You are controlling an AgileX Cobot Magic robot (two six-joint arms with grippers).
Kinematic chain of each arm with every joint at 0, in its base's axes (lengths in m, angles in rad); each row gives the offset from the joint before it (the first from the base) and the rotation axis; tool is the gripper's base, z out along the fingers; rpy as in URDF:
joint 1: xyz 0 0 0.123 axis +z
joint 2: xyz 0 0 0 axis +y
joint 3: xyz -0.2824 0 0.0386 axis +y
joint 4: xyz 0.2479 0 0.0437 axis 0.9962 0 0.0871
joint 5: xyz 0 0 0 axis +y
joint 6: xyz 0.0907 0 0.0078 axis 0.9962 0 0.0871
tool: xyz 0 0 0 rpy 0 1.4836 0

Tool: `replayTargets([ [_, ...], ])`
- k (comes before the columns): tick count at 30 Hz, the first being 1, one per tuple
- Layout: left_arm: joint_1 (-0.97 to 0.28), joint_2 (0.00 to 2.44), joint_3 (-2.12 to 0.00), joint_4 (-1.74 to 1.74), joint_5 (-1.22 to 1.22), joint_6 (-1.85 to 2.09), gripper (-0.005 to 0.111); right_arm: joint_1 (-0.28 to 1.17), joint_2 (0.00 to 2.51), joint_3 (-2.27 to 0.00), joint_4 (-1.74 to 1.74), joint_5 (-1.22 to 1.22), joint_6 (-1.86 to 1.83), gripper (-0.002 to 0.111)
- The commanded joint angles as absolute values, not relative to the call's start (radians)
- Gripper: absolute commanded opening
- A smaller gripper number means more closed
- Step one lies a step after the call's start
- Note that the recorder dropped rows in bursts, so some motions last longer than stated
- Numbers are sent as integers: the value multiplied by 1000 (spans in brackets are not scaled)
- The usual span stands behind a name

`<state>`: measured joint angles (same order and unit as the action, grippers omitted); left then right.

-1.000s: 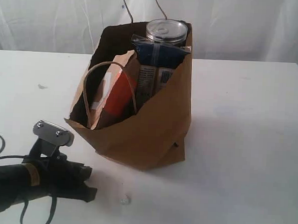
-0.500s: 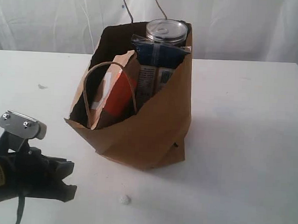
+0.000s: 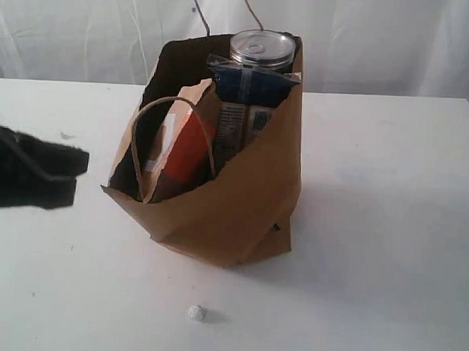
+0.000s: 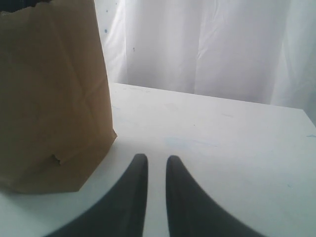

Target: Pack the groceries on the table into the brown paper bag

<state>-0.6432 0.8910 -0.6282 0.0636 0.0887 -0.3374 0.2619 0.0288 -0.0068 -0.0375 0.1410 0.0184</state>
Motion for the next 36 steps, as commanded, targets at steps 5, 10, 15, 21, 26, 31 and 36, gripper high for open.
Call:
replayTargets([
  [5, -651, 952, -964, 0, 360, -196, 0, 256, 22, 0, -36, 134, 22, 13],
  [10, -651, 1061, -1066, -141, 390, -50, 0, 256, 22, 0, -36, 134, 22, 13],
  [15, -651, 1167, -1143, -338, 389, 119, 0, 256, 22, 0, -36, 134, 22, 13],
  [21, -651, 1287, -1236, -384, 339, 208, 0, 256, 22, 0, -36, 134, 22, 13],
  [26, -651, 1362, -1283, -324, 288, 234, 0, 256, 22, 0, -36, 134, 22, 13],
  [31, -648, 1407, -1287, -245, 234, 234, 0, 256, 22, 0, -36, 134, 22, 13],
  [36, -648, 1425, -1287, -193, 232, 234, 0, 256, 22, 0, -36, 134, 22, 13],
])
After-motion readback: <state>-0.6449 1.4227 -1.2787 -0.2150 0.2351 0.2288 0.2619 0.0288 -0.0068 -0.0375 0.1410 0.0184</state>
